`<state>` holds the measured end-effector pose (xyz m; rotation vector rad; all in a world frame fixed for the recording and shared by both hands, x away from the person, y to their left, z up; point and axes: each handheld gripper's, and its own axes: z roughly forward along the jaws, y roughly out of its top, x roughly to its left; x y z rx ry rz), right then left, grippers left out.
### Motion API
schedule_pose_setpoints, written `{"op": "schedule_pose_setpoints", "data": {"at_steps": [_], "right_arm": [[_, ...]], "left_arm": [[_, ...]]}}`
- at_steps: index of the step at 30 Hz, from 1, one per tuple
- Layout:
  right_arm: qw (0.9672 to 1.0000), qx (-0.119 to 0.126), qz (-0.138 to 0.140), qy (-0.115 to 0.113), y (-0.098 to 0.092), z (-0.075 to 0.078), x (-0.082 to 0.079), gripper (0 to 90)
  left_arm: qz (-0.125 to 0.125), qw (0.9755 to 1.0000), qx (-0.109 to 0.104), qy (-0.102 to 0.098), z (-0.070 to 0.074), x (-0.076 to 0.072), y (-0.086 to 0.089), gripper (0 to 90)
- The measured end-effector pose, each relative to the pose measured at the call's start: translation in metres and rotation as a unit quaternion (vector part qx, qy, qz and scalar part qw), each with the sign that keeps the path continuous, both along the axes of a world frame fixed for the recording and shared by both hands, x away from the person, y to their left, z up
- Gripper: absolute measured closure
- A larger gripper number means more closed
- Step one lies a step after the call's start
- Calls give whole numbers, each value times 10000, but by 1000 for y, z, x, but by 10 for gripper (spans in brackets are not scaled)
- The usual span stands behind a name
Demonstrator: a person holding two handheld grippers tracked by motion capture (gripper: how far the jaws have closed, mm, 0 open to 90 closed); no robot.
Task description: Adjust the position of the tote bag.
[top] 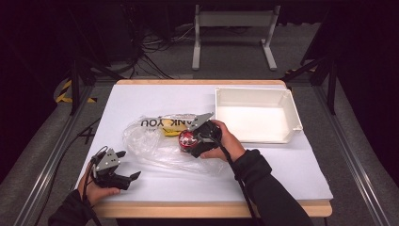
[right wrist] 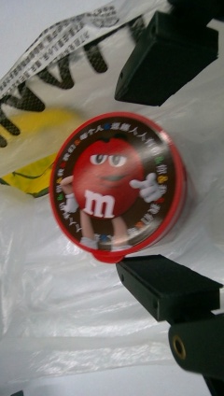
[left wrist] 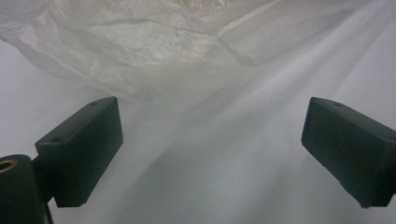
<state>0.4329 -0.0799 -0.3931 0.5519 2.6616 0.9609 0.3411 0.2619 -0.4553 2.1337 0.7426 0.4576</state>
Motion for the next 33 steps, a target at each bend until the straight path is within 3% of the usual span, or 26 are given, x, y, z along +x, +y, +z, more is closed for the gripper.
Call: {"op": "schedule_pose_setpoints", "data": {"at_steps": [8, 22, 28, 33], "right_arm": [[9999, -141, 92, -17, 8, 1, 0, 224], [9996, -268, 119, -31, 7, 4, 0, 229], [9998, -109, 118, -107, 6, 13, 0, 229], [9995, -140, 171, -229, 6, 20, -5, 230]], "left_arm": [[73, 9998, -114, -129, 1, 1, 2, 66], [64, 9998, -202, -37, -1, 4, 3, 72], [15, 9997, -246, -33, -1, 2, 3, 74], [1, 9997, -252, -52, -1, 3, 3, 74]]}}
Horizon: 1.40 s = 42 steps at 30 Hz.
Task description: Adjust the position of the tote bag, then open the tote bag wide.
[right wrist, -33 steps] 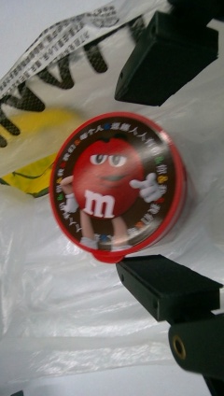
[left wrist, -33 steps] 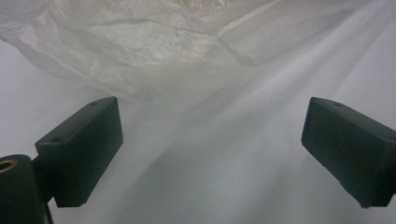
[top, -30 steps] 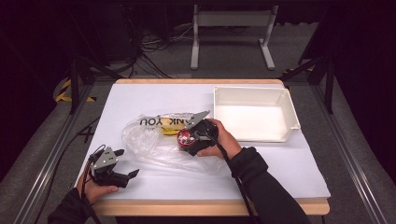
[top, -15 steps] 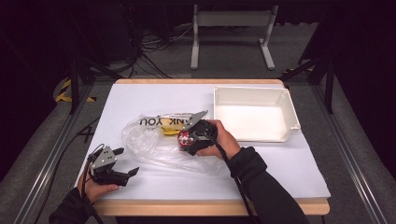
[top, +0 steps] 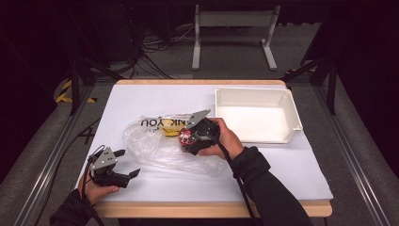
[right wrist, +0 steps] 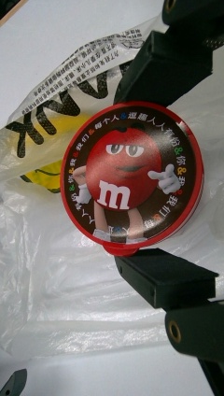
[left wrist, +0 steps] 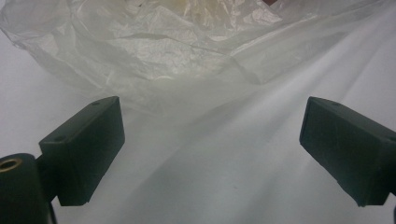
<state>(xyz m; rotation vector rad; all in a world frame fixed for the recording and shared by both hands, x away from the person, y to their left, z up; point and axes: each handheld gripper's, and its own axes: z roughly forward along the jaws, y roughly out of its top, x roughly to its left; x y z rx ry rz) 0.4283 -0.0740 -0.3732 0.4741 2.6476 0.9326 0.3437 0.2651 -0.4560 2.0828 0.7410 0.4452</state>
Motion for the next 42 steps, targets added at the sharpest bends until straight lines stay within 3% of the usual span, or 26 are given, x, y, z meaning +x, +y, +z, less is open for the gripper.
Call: {"op": "schedule_pose_setpoints", "data": {"at_steps": [12, 18, 24, 31, 35, 42], "right_arm": [[9993, -363, -3, 115, 0, 7, -3, 229], [9961, -845, 92, 239, 2, 10, -4, 229], [9935, -1052, 97, 434, 2, 15, -4, 229], [9905, -1247, 163, 562, 3, 22, -6, 229], [9887, -1396, 219, 507, 4, 32, -8, 229], [9900, -1325, 255, 407, 7, 46, -10, 229]], "left_arm": [[-43, 9999, -90, 21, 0, 1, 2, 74], [-74, 9999, -65, 27, 0, 0, 2, 74], [-69, 9999, -55, 56, 0, 1, 1, 73], [-78, 10000, -51, 35, 0, 0, 1, 73], [-89, 9999, -48, 53, 0, 1, 1, 70], [-107, 9999, -32, 60, 0, 2, 1, 70]]}}
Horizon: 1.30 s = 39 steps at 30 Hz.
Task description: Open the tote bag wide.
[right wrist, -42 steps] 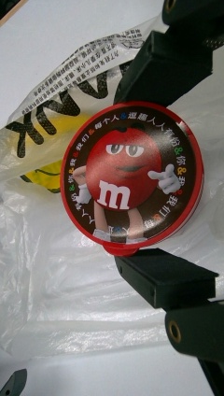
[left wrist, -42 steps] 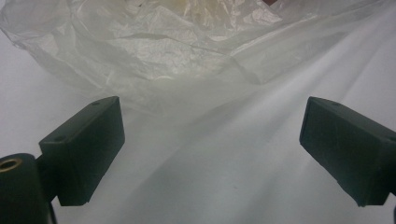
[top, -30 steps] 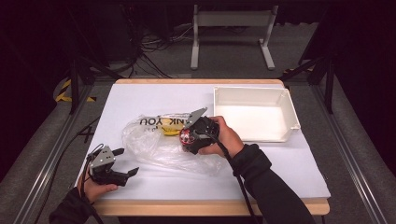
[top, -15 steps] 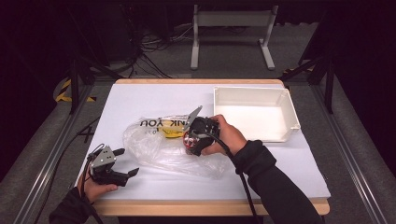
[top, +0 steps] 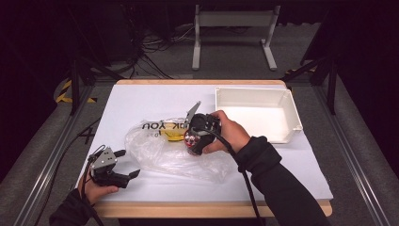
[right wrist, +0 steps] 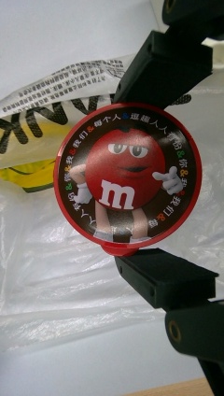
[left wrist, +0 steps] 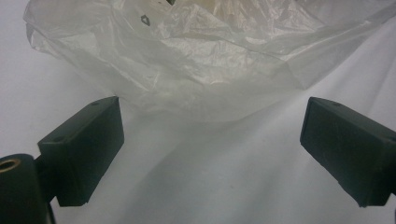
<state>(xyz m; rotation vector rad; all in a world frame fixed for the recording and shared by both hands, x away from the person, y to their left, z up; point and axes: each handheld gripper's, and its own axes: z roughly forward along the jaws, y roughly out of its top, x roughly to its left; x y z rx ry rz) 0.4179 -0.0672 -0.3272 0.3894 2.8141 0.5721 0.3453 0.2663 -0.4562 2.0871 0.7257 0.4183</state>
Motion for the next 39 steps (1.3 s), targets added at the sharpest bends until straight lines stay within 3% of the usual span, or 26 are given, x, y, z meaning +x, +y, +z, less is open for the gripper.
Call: {"op": "schedule_pose_setpoints", "data": {"at_steps": [15, 25, 39], "right_arm": [[9997, 195, -8, -171, -14, 25, -10, 230], [9993, 218, -98, -277, -38, 46, -15, 230], [9981, 347, -324, -400, -70, 62, -11, 230]], "left_arm": [[-29, 10000, -63, 31, 0, 0, 1, 67], [-50, 9999, -118, -86, 0, -2, 2, 65], [-75, 9997, -153, -156, 0, -4, 2, 64]]}}
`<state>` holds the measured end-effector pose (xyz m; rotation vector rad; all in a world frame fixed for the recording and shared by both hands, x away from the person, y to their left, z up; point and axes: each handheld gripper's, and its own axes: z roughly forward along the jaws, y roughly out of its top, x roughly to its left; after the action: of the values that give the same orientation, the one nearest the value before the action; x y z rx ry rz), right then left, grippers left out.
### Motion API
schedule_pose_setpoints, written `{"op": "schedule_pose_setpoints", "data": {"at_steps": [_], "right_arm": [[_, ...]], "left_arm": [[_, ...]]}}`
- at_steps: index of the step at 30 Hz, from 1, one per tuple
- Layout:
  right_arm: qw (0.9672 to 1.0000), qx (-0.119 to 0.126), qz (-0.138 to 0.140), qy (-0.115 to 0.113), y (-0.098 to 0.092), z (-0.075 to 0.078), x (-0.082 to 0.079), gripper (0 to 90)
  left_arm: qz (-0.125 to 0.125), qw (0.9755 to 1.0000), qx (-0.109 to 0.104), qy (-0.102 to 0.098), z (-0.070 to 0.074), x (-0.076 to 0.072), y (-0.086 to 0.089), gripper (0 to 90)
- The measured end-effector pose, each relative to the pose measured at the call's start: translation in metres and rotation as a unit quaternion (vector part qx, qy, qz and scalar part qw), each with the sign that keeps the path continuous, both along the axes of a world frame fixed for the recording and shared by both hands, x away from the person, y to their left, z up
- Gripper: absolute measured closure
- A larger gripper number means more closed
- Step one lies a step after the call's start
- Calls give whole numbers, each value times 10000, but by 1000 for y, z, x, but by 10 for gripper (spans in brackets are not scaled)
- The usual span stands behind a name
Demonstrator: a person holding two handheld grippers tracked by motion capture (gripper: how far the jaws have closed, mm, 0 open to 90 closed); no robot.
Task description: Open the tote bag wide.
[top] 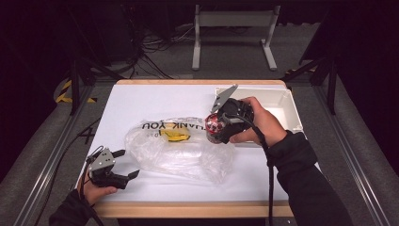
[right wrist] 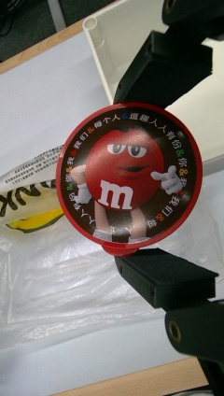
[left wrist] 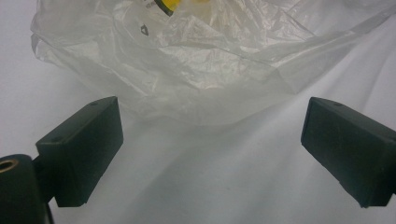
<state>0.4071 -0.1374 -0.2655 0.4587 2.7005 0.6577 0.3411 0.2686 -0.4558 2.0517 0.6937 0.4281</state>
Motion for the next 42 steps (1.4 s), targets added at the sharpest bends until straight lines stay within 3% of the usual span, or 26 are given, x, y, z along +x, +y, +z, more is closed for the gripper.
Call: {"op": "schedule_pose_setpoints", "data": {"at_steps": [12, 24, 42], "right_arm": [[9991, 90, -403, -67, -29, 6, 8, 230], [9976, 6, -694, -86, -52, 6, 19, 230], [9934, -172, -1131, 24, -79, -8, 37, 230]], "left_arm": [[-49, 9999, -72, -112, 0, -2, 2, 54], [-1, 9999, -15, -115, 0, -2, 1, 51], [17, 10000, -40, -82, 0, -2, 1, 53]]}}
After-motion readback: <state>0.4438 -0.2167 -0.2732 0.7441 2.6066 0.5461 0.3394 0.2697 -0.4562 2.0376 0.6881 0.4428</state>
